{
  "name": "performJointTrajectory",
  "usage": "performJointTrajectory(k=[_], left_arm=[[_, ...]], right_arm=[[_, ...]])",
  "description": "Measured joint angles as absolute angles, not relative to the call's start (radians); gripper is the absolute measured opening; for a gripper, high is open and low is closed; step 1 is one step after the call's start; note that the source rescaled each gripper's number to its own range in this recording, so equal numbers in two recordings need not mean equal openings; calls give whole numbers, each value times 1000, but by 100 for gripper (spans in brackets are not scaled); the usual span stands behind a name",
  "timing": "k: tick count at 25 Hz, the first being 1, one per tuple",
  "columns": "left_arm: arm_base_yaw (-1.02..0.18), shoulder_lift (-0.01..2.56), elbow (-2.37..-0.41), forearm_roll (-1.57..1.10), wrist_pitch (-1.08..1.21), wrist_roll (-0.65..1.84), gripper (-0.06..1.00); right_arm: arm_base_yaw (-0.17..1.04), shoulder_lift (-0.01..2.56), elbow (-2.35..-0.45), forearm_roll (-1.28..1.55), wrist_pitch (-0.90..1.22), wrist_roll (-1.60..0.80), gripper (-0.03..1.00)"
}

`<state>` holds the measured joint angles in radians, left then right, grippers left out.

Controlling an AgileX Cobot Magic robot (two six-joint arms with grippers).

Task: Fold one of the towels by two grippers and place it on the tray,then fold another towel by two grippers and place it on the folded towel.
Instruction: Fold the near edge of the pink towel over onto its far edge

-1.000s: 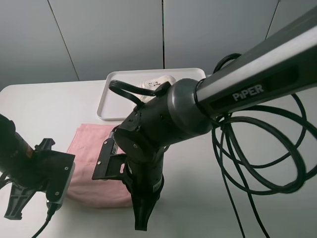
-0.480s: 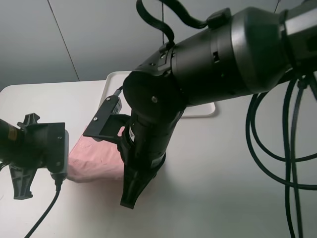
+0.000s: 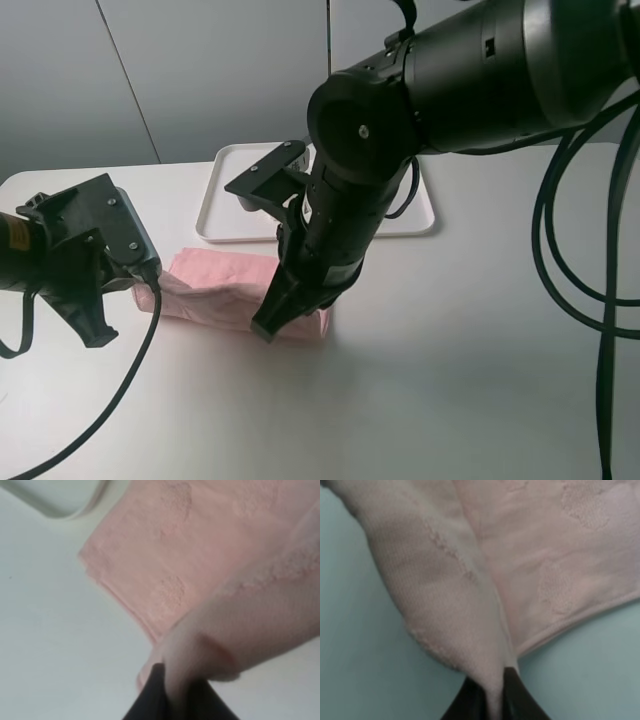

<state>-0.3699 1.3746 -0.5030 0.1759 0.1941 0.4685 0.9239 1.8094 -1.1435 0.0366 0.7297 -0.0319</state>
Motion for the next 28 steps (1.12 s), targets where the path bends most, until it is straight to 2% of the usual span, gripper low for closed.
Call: performJointTrajectory(k=[13,18,20,22,24,28], left_arm=[[-370,1524,-600,174,146,324,1],[-370,1609,-641,174,146,287,14],[-366,1620,-653,174,128,271,20],[-351,1625,-654,174,98,234,27],[-313,1627,-657,174,65,182,37],[-236,1637,-660,174,45,100,74]], right_arm=[[845,1868,-1144,28,601,91,1],[815,1903,-1144,13,564,129,1],[799,1921,-1144,8,541,158,5],[778,1933,-1144,-9,508,177,17],[760,1937,-1144,-16,484,187,34],[752,1937,-1144,-24,466,204,74]])
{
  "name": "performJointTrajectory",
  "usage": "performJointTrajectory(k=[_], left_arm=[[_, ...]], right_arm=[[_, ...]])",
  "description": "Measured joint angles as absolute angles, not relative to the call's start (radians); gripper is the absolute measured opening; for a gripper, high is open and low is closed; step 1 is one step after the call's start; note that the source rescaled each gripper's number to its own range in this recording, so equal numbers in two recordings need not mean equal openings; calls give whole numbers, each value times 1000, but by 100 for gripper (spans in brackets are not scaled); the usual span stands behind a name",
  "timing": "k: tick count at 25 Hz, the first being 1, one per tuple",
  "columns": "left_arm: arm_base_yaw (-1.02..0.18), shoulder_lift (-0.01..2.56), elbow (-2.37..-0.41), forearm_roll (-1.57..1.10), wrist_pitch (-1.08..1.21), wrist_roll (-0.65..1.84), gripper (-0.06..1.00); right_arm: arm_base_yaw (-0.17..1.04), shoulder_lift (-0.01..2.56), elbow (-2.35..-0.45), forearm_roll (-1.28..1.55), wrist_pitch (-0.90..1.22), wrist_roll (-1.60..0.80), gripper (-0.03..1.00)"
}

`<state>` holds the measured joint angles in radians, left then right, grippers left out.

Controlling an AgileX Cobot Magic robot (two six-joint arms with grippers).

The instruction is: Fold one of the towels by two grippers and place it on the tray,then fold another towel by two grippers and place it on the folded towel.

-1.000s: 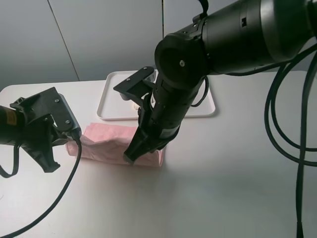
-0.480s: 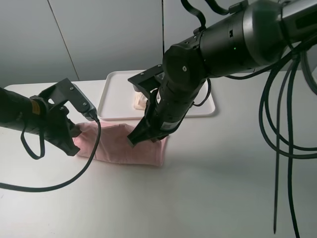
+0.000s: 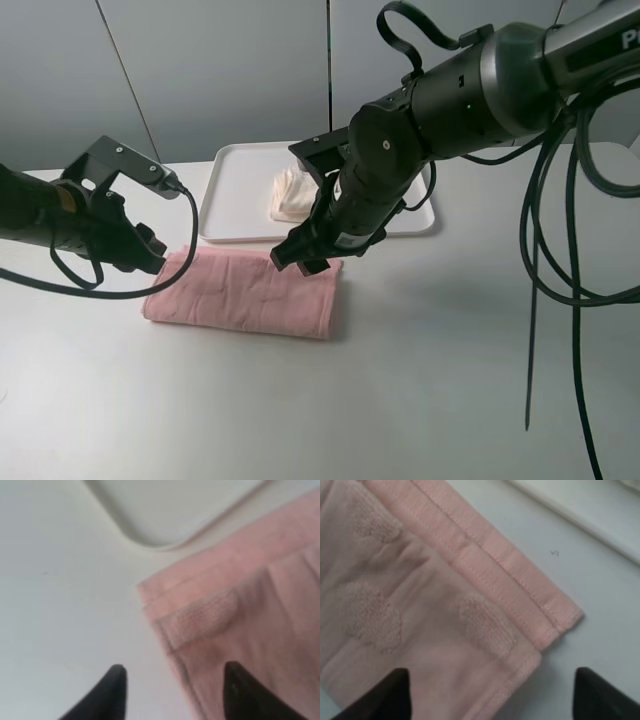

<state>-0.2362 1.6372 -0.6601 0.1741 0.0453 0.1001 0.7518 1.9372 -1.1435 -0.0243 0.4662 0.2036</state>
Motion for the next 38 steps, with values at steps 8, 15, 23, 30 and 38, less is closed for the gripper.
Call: performJointTrajectory(k=[8,15,23,30,38], left_arm=[[-200,1646,-714,148,211,69,100],[-200,1803,-927,60,536,62,100],[-200,1878,-1039,-24,635,51,100],[-200,1894,-1048,0,633,-34,100],[-200,1969,-1053,26,637,-77,100]], right_arm=[[745,1937,-1144,-15,463,223,94],[703,1938,-1165,42,583,205,94],[703,1938,-1168,208,676,70,94],[703,1938,-1168,253,680,34,94],[703,1938,-1168,253,688,33,94]])
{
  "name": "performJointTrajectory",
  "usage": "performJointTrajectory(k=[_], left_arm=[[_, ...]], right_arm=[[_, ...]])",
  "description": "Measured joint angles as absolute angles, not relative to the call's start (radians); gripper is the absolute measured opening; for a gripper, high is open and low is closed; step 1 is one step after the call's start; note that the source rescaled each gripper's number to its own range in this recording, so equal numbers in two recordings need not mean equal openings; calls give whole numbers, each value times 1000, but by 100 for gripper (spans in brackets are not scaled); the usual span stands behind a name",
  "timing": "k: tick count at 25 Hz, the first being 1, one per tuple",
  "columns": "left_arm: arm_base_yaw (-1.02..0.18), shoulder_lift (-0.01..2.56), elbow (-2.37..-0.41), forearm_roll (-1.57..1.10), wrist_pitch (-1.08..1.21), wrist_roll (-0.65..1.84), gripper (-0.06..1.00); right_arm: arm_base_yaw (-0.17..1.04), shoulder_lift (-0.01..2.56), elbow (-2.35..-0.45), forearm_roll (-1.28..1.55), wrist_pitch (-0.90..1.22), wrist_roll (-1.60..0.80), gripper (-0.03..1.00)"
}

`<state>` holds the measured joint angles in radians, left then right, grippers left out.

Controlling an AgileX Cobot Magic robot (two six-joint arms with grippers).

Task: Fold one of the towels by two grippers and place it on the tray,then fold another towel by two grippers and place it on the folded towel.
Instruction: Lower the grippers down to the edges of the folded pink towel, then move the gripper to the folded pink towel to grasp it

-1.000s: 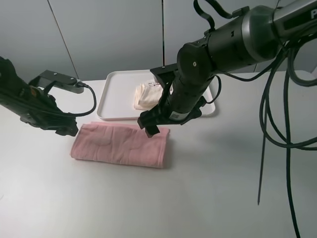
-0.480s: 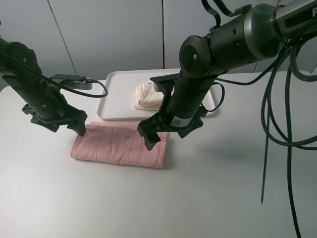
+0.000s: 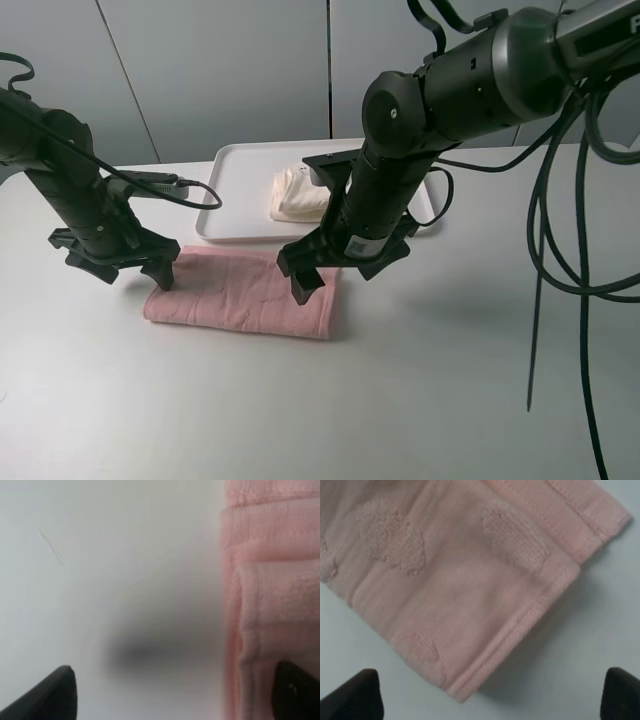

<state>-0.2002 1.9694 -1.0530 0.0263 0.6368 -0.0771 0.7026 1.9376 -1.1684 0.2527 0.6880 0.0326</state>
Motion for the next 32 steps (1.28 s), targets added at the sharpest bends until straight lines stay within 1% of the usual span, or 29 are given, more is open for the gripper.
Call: performJointTrajectory(k=[6,16,22,28,32], left_arm=[[-200,2002,-1062,51,637,-121,100],[-200,2009,-1068,51,639,-124,100],[-200,2010,-1070,55,641,-125,100],[-200,2010,-1070,55,641,-125,100],[-200,2010,-1070,59,643,-125,100]], right_arm=[[703,1938,-1168,253,688,35,94],[703,1976,-1172,253,671,114,94],[701,2046,-1234,253,674,185,93],[699,2123,-1322,253,727,231,93],[699,2170,-1344,253,734,255,93]])
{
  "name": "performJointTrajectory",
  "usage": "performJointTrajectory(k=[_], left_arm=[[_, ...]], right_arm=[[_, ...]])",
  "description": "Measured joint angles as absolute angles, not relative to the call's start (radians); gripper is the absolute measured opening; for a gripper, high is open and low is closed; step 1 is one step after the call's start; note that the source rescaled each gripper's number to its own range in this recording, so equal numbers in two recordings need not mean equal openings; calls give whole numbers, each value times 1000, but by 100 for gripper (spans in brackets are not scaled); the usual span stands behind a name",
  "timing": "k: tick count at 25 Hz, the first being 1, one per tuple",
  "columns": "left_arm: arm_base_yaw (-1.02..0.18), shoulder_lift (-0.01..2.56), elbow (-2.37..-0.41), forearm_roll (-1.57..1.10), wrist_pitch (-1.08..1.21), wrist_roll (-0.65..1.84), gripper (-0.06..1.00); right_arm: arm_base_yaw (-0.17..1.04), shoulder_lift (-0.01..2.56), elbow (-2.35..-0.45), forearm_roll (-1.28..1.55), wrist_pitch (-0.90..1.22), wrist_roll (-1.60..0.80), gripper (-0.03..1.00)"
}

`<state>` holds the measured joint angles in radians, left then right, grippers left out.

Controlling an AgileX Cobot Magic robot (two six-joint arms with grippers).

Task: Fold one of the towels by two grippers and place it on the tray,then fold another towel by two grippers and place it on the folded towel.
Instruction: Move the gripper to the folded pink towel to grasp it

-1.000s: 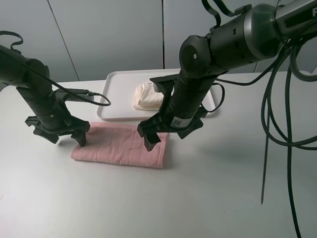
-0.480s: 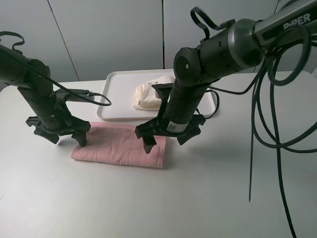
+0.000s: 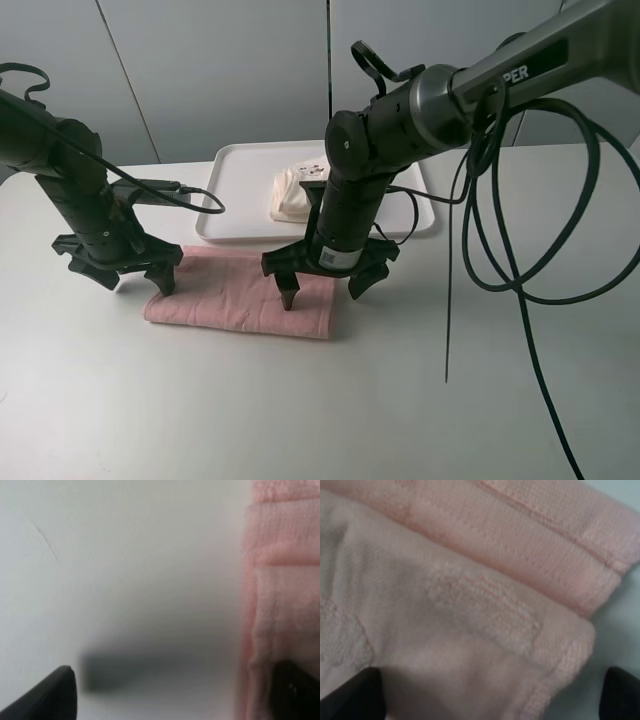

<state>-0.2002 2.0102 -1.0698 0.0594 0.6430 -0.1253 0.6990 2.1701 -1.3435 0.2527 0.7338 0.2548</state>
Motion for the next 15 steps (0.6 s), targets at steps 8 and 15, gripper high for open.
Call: performJointTrajectory(k=[8,15], left_arm=[[-200,2010,-1070,78,644,-128,100],[-200,2010,-1070,91,647,-135,100]], right_arm=[[699,2182,-1351,251,730,281,74],[699,2197,-1351,251,720,289,45]])
